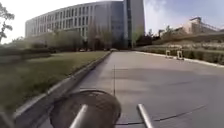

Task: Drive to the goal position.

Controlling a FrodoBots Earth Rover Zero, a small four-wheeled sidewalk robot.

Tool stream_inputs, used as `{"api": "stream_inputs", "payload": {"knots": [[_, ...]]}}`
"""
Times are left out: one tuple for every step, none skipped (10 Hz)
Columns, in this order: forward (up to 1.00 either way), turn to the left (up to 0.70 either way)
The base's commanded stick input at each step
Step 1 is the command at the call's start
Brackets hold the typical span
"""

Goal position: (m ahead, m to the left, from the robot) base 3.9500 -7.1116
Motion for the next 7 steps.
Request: {"api": "stream_inputs", "payload": {"knots": [[0.7,-0.14],[0.7,-0.14],[0.7,-0.14],[0.7,-0.14],[0.7,-0.14],[0.7,-0.14],[0.7,-0.14]]}}
